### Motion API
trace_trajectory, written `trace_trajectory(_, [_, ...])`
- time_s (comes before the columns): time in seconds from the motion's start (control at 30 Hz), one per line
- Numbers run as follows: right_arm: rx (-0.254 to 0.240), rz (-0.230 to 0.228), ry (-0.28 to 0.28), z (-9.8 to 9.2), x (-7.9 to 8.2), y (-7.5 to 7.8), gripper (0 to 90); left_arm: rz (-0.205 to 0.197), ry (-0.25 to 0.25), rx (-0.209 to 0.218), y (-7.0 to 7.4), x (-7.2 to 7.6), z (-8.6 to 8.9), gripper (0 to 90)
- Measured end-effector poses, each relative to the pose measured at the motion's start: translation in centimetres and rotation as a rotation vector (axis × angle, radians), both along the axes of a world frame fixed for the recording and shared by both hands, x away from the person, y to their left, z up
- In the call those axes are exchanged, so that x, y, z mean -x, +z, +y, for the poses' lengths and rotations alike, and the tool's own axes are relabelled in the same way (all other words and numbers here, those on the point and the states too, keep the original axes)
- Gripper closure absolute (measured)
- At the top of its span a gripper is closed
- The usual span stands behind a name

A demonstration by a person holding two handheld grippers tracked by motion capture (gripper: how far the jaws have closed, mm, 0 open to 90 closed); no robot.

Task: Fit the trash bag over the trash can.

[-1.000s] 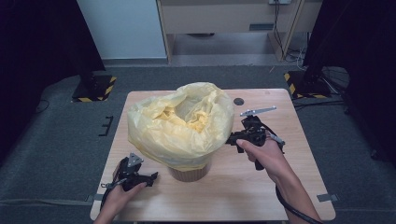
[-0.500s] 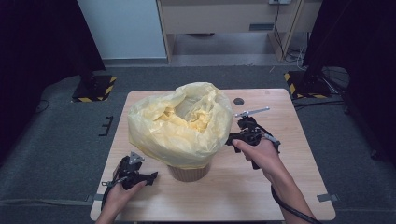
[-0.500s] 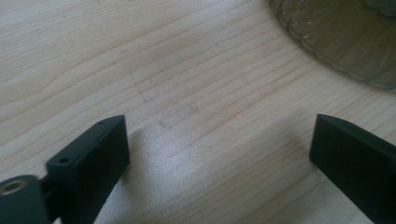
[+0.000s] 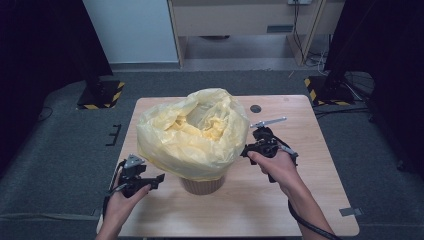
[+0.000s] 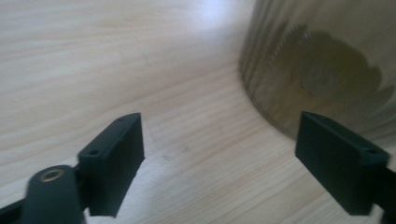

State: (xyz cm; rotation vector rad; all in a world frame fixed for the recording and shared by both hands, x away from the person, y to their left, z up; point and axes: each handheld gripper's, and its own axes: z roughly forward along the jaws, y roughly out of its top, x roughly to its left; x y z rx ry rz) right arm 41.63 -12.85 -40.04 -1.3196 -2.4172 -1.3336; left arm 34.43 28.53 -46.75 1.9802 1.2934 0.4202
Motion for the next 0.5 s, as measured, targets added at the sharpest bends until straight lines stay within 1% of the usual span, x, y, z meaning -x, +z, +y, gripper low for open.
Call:
trace_trajectory(0.03, [-0.008,-0.005,0.009,0.0,0.1,0.1,74.3,-0.003,0.017,0.013,0.4,-0.1,0.3,18.7])
trace_trajectory(0.07, [-0.005,-0.013,0.014,0.1,0.3,0.1,75.2,-0.004,0.03,0.024,0.8,-0.1,0.7,19.5])
trace_trajectory(0.13, [0.005,-0.018,0.017,0.2,0.5,0.2,76.0,-0.011,0.055,0.038,1.5,-0.1,1.3,22.6])
trace_trajectory(0.2, [0.001,-0.016,0.02,0.2,0.7,0.1,76.1,-0.019,0.065,0.039,2.1,0.1,1.9,25.2])
trace_trajectory(0.23, [0.001,-0.02,0.022,0.2,0.8,0.1,76.5,-0.022,0.076,0.05,2.4,0.1,2.2,26.4])
trace_trajectory(0.33, [0.002,-0.02,0.025,0.2,1.0,0.0,76.0,-0.038,0.107,0.101,3.2,0.3,3.3,28.4])
trace_trajectory(0.4, [0.003,-0.021,0.022,0.2,1.0,-0.1,75.5,-0.049,0.117,0.133,3.8,0.4,3.8,30.9])
trace_trajectory(0.43, [0.007,-0.024,0.022,0.2,1.0,-0.1,76.0,-0.056,0.12,0.147,4.2,0.4,4.1,33.1])
trace_trajectory(0.5, [0.012,-0.027,0.031,0.3,1.1,-0.2,80.1,-0.069,0.129,0.168,4.9,0.6,4.4,34.4])
